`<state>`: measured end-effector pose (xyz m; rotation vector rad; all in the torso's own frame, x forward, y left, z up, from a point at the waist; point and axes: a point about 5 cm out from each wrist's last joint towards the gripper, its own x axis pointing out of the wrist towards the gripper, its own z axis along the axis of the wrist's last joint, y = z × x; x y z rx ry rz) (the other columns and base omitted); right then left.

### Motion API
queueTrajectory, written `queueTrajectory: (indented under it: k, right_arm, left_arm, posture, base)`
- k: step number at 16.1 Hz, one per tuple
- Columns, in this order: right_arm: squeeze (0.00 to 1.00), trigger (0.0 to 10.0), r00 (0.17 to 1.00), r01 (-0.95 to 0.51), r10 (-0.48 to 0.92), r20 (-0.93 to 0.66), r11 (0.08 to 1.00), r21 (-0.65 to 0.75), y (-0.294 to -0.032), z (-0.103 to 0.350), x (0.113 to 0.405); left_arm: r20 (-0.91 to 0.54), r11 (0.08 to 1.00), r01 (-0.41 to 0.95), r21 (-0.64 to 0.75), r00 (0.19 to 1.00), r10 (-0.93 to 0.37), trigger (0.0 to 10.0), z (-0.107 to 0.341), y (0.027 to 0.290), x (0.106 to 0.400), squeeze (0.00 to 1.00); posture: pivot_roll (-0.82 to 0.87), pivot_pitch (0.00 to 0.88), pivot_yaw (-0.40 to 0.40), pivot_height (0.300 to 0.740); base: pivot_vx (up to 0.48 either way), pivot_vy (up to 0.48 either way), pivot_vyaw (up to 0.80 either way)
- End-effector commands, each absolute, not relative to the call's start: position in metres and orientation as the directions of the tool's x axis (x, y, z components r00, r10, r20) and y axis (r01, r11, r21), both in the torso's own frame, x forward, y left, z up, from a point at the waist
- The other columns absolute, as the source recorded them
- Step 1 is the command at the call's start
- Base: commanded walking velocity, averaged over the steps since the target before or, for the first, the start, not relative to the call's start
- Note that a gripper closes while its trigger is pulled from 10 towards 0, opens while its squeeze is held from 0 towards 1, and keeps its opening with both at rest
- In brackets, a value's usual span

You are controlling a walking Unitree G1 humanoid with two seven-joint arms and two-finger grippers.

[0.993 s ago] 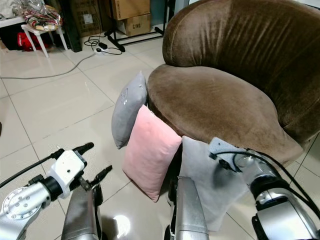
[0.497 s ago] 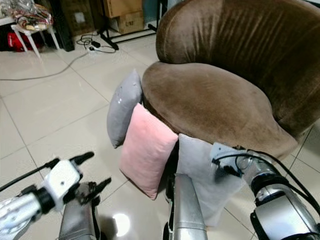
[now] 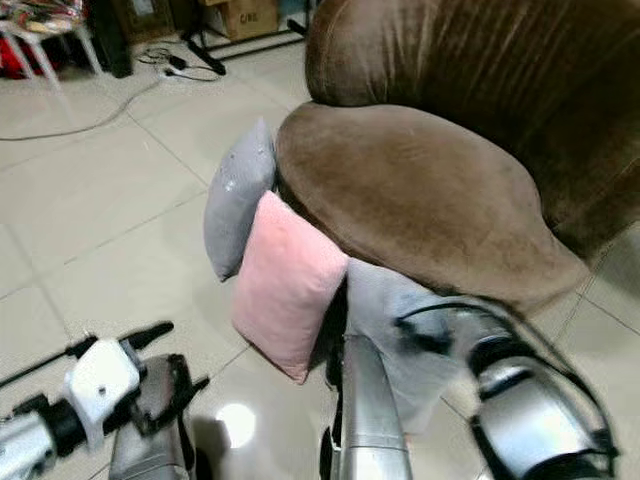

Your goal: Move the pillow to the sofa from floor

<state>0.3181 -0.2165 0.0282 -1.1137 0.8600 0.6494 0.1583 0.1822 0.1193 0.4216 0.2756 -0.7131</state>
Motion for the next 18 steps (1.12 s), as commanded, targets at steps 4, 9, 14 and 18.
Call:
queueTrajectory:
  k: [4, 9, 14, 18]
  right_arm:
    - [0.00, 5.5, 0.468, -0.850, 0.084, -0.880, 0.314, -0.423, -0.194, 0.005, 0.302]
    - [0.00, 0.0, 0.519, -0.811, 0.079, -0.851, 0.359, -0.462, -0.182, 0.004, 0.305]
    - [0.00, 0.0, 0.577, -0.766, 0.062, -0.814, 0.387, -0.513, -0.179, 0.005, 0.308]
    - [0.00, 0.0, 0.605, -0.741, 0.043, -0.795, 0.396, -0.542, -0.179, 0.006, 0.309]
  left_arm:
    - [-0.404, 0.669, 0.693, 0.268, 0.712, -0.575, 10.0, 0.121, 0.182, 0.152, 0.00]
    - [-0.413, 0.670, 0.692, 0.269, 0.711, -0.569, 10.0, 0.122, 0.182, 0.153, 0.00]
    - [-0.414, 0.672, 0.690, 0.269, 0.713, -0.566, 10.0, 0.122, 0.181, 0.153, 0.00]
    - [-0.416, 0.675, 0.687, 0.267, 0.715, -0.563, 10.0, 0.122, 0.180, 0.152, 0.00]
  posture:
    - [0.01, 0.150, -0.049, 0.475]
    - [0.00, 0.148, -0.040, 0.475]
    - [0.01, 0.148, -0.044, 0.475]
    - [0.01, 0.149, -0.048, 0.475]
  base:
    - [0.000, 0.000, 0.00]
    - [0.000, 0.000, 0.00]
    - [0.000, 0.000, 0.00]
    - [0.000, 0.000, 0.00]
